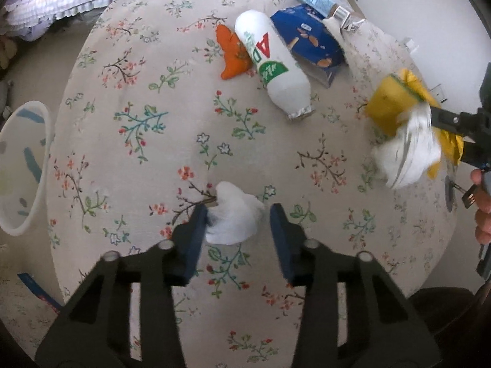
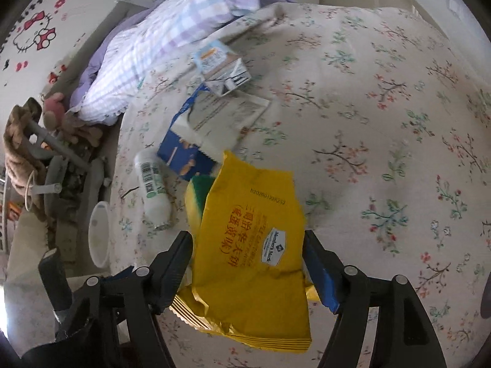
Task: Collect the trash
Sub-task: 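Grasp the white tissue with the left tool while the right tool grasps the yellow bag, then lift the tissue with the left tool while the right tool regrips the yellow bag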
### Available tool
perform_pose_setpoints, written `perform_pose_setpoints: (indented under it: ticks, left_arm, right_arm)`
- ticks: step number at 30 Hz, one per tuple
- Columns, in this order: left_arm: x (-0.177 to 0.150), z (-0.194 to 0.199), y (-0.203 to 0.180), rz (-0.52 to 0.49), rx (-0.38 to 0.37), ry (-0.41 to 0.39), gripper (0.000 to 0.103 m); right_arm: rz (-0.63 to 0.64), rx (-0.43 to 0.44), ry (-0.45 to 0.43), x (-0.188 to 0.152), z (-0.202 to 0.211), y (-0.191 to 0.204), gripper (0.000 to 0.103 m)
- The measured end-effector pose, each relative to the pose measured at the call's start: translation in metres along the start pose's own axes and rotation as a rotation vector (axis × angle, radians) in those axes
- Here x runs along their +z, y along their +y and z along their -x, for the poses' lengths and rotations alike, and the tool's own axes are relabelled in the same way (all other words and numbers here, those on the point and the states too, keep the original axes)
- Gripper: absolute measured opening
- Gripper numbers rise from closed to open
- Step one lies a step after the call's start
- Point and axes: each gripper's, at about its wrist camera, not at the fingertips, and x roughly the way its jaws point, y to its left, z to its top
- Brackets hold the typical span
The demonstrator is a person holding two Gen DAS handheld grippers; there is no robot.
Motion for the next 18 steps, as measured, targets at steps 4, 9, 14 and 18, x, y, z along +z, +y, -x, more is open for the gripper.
perform_pose_setpoints:
  ticks: [4,9,14,18]
  left_arm:
    - [0.003,-0.002,0.001,0.01,0.008,-0.008,0.03]
    - [0.009,-0.001,-0.004,0.003,0.024,-0.032,0.023]
    - [0.01,0.009,-0.006,-0.006,0.014,-0.061,0.022]
    - [0.007,0.016,-0.003,-0.006,-0.002,-0.077,0.022]
  right_arm:
    - [-0.019,0.002,0.002,0.0,0.003,-0.011,0.074]
    - [-0.043,0.022,-0.001,0.001,0.008,-0.022,0.074]
    - [-0.056,0.017,0.001,-0.001,0.011,-0.03,0.074]
    - [-0.061,0.012,-0.015,-0.002,0.017,-0.034,0.074]
